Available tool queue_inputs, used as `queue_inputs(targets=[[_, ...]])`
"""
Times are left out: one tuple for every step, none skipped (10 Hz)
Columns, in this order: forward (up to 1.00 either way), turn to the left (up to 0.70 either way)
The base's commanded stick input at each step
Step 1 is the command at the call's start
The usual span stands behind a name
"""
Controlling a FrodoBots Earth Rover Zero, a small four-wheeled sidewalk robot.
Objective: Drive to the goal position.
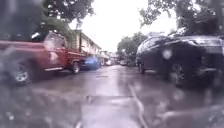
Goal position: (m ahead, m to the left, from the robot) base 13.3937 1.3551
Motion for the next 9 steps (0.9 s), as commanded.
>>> queue_inputs(targets=[[1.0,0.0],[1.0,0.0],[1.0,0.0],[1.0,0.0],[1.0,0.0],[1.0,0.0],[1.0,0.0],[1.0,0.0],[1.0,0.0]])
